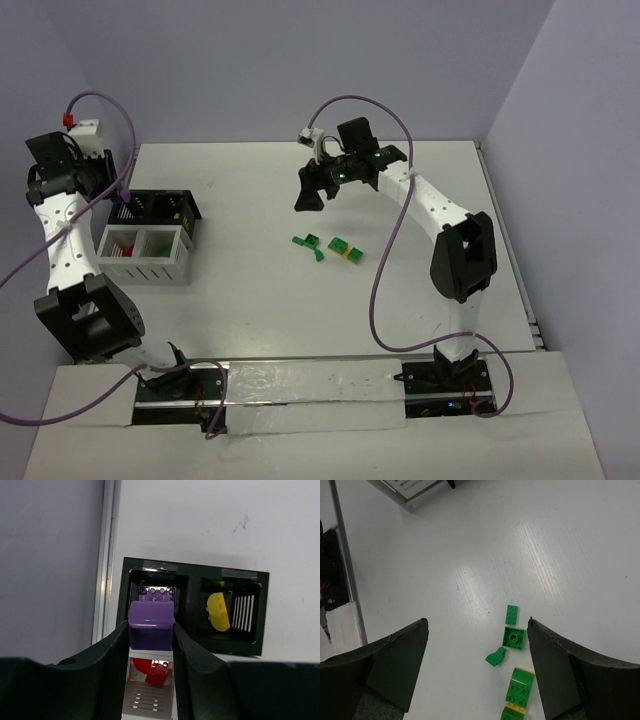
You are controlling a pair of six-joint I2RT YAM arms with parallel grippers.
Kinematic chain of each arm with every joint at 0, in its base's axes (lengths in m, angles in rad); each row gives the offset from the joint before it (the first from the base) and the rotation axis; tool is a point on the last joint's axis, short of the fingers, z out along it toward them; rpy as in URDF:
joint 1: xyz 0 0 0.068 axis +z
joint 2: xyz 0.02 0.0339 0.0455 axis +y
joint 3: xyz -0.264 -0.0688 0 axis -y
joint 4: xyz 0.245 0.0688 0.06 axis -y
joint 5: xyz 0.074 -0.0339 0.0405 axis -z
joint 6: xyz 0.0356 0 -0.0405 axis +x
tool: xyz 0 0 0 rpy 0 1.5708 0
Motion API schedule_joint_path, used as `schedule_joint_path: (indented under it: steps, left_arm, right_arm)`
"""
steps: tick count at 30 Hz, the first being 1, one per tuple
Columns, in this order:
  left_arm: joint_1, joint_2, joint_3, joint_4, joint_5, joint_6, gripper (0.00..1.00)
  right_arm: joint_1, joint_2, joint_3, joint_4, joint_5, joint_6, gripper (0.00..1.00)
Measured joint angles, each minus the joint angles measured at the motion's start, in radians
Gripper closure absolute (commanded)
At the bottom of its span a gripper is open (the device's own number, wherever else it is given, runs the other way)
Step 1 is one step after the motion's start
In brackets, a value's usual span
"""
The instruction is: Sort the legos into containers by color
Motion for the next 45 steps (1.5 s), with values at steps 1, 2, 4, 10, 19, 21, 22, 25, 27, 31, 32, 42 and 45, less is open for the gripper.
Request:
schedule_joint_path:
  steps: [1,2,4,10,19,21,22,25,27,31,32,42,45]
  left_arm:
    - [0.000,0.011,0.000,0.000,-0.017,0.000,1.00]
    - [0.000,0.018,-0.001,0.001,-0.030,0.000,1.00]
    - [0.000,0.025,-0.011,0.010,-0.054,0.000,1.00]
    - [0.000,0.058,-0.024,0.045,-0.079,0.001,0.98]
    - [0.000,0.147,-0.024,0.084,-0.058,-0.003,0.86]
    - [0.000,0.157,-0.024,0.089,-0.053,-0.003,0.74]
    - [0.000,0.162,-0.024,0.090,-0.053,-0.003,0.69]
    - [0.000,0.172,-0.024,0.090,-0.050,-0.003,0.60]
    - [0.000,0.174,-0.024,0.090,-0.049,-0.003,0.55]
    - [0.000,0.174,-0.024,0.091,-0.043,-0.001,0.44]
    - [0.000,0.173,-0.025,0.091,-0.042,-0.002,0.43]
    - [-0.005,0.140,-0.058,0.101,-0.022,0.002,0.41]
    - [-0.017,0.119,-0.058,0.105,-0.015,0.002,0.40]
  right_arm:
    - [0.000,0.000,0.000,0.000,0.010,0.000,0.13]
    - [0.000,0.000,0.000,0.000,0.019,0.000,0.13]
    - [0.000,0.000,0.000,0.000,0.032,0.004,0.13]
    - [0.000,0.000,0.000,0.000,0.060,0.011,0.13]
    - [-0.003,0.000,-0.003,-0.003,0.138,0.009,0.13]
    - [-0.006,0.000,-0.010,-0.003,0.150,0.007,0.13]
    - [-0.007,0.000,-0.013,-0.005,0.157,0.006,0.13]
    - [-0.012,0.000,-0.018,-0.014,0.180,0.001,0.14]
    - [-0.015,0.000,-0.018,-0.018,0.196,-0.005,0.14]
    - [-0.020,-0.001,-0.043,-0.024,0.239,-0.021,0.15]
    - [-0.022,-0.003,-0.056,-0.027,0.252,-0.026,0.15]
    - [-0.027,-0.088,-0.263,-0.085,0.439,-0.103,0.21]
    - [-0.027,-0.108,-0.297,-0.094,0.490,-0.125,0.22]
